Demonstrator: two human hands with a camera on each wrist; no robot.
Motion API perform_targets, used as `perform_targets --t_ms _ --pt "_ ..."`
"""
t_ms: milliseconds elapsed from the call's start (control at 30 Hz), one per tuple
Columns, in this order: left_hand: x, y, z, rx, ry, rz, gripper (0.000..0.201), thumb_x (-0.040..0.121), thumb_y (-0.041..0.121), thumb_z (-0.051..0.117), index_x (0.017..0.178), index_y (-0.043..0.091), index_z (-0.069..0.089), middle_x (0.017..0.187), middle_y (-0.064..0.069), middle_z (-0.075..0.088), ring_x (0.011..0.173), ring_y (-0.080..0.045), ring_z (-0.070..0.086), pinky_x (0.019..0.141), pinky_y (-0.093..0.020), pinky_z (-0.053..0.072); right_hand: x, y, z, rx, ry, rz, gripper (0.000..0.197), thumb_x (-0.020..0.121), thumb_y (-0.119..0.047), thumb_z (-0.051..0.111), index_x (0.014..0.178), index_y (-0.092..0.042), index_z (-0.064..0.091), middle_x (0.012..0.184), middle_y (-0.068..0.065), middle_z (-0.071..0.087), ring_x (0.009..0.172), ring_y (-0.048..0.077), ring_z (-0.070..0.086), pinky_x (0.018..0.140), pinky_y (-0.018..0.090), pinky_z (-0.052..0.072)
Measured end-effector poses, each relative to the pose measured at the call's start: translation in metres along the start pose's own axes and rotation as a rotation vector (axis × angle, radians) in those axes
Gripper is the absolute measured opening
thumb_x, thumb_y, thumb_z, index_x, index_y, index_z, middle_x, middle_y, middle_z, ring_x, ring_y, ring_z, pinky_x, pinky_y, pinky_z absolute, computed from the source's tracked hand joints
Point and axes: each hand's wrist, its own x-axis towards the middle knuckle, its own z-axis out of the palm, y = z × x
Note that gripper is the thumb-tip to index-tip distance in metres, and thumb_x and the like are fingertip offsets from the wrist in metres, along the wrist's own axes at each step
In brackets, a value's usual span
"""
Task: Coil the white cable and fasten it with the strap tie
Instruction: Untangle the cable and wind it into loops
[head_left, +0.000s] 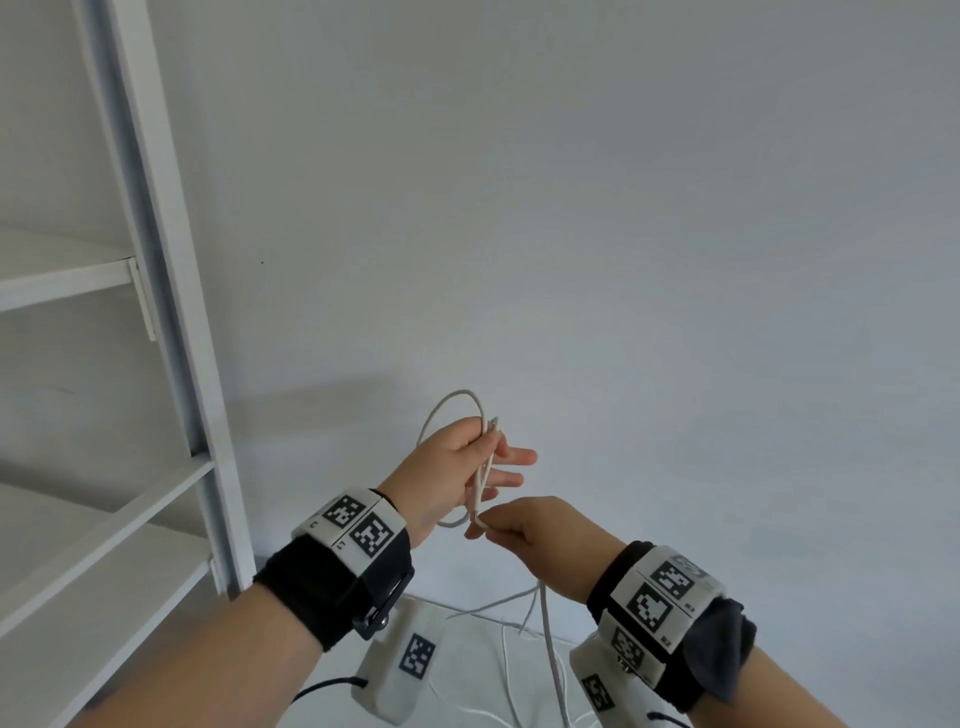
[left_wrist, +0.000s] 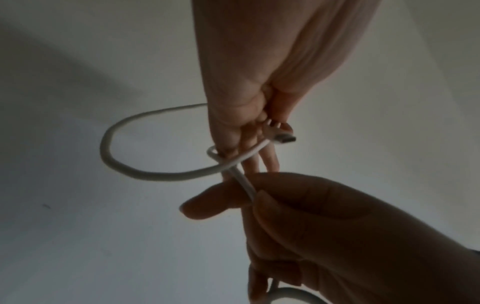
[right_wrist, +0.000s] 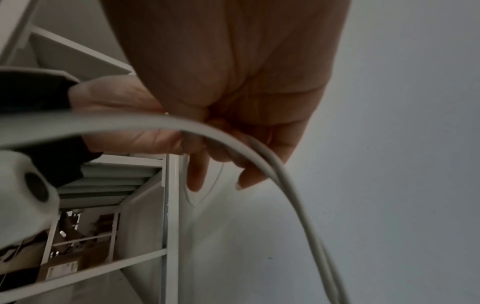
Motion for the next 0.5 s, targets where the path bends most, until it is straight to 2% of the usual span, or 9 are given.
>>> perform_targets --t_ms 67,167,200,267,300,333,400,433,500 --pt "-0.001 0.002 0.001 0.032 -0.015 -0.011 0.028 0.101 0.023 0.032 0.079 0.014 0.048 0.108 0.001 0.073 0.097 -0.019 0.07 0.091 -0.036 0.049 0.0 0.0 0.001 -0.014 -0.024 -0.039 0.03 0.096 -0.027 0.04 0.115 -0.02 0.062 0.122 -0.001 0.063 0.11 0.012 0.055 0.098 0.025 0.04" --pt "-0.003 0.005 0.005 0.007 -0.029 -0.011 0.029 0.101 0.024 0.032 0.079 0.014 0.048 0.11 0.0 0.072 0.1 -0.017 0.069 0.076 -0.021 0.047 0.001 0.0 0.005 -0.013 -0.043 -0.064 0.029 0.095 -0.024 0.043 0.117 -0.021 0.061 0.125 -0.001 0.062 0.116 0.013 0.053 0.103 0.027 0.038" --pt "-0.003 0.006 0.005 -0.025 -0.031 -0.006 0.028 0.101 0.023 0.032 0.08 0.013 0.049 0.109 -0.002 0.073 0.1 -0.018 0.069 0.079 -0.022 0.047 0.001 0.0 0.008 -0.023 -0.063 -0.071 0.029 0.095 -0.023 0.044 0.118 -0.021 0.061 0.125 -0.001 0.062 0.117 0.013 0.053 0.103 0.027 0.038" --pt "-0.003 0.008 0.005 -0.13 -0.028 0.005 0.028 0.101 0.021 0.032 0.082 0.01 0.049 0.108 -0.007 0.073 0.1 -0.023 0.069 0.09 -0.03 0.048 -0.001 0.0 0.015 -0.037 -0.112 -0.092 0.029 0.095 -0.022 0.045 0.118 -0.02 0.062 0.126 -0.003 0.062 0.114 0.01 0.055 0.1 0.022 0.037" --pt "-0.003 0.01 0.004 -0.217 -0.027 0.009 0.028 0.101 0.02 0.032 0.083 0.009 0.049 0.108 -0.011 0.072 0.099 -0.028 0.069 0.093 -0.036 0.049 -0.002 0.001 0.018 -0.033 -0.122 -0.09 0.029 0.095 -0.022 0.044 0.117 -0.019 0.062 0.125 -0.004 0.062 0.106 0.004 0.057 0.093 0.017 0.038" --pt "-0.003 0.013 0.002 -0.316 -0.027 0.011 0.028 0.101 0.019 0.031 0.083 0.007 0.049 0.107 -0.016 0.072 0.098 -0.032 0.069 0.093 -0.04 0.051 -0.003 0.004 0.02 -0.02 -0.117 -0.068 0.029 0.095 -0.023 0.043 0.116 -0.019 0.062 0.123 -0.005 0.063 0.091 -0.008 0.057 0.083 0.012 0.037" --pt "-0.004 0.019 -0.002 -0.48 -0.023 0.027 0.03 0.101 0.017 0.03 0.081 0.006 0.049 0.107 -0.022 0.07 0.096 -0.037 0.069 0.089 -0.041 0.055 -0.005 0.013 0.021 0.042 -0.064 0.014 0.03 0.096 -0.024 0.04 0.115 -0.018 0.063 0.1 -0.014 0.066 0.059 -0.02 0.047 0.062 0.003 0.031" --pt "-0.005 0.021 -0.004 -0.54 -0.023 0.046 0.031 0.101 0.017 0.03 0.08 0.006 0.05 0.108 -0.023 0.069 0.095 -0.037 0.069 0.087 -0.04 0.056 -0.005 0.018 0.02 0.083 -0.026 0.053 0.029 0.096 -0.024 0.04 0.114 -0.019 0.063 0.081 -0.02 0.059 0.052 -0.019 0.045 0.057 0.003 0.031" --pt "-0.005 0.027 -0.009 -0.61 -0.031 0.095 0.032 0.101 0.016 0.031 0.077 0.007 0.051 0.11 -0.024 0.068 0.095 -0.036 0.069 0.086 -0.038 0.056 -0.006 0.03 0.02 0.161 0.051 0.116 0.027 0.096 -0.021 0.041 0.111 -0.021 0.062 0.058 -0.016 0.04 0.045 -0.007 0.046 0.053 0.007 0.034"
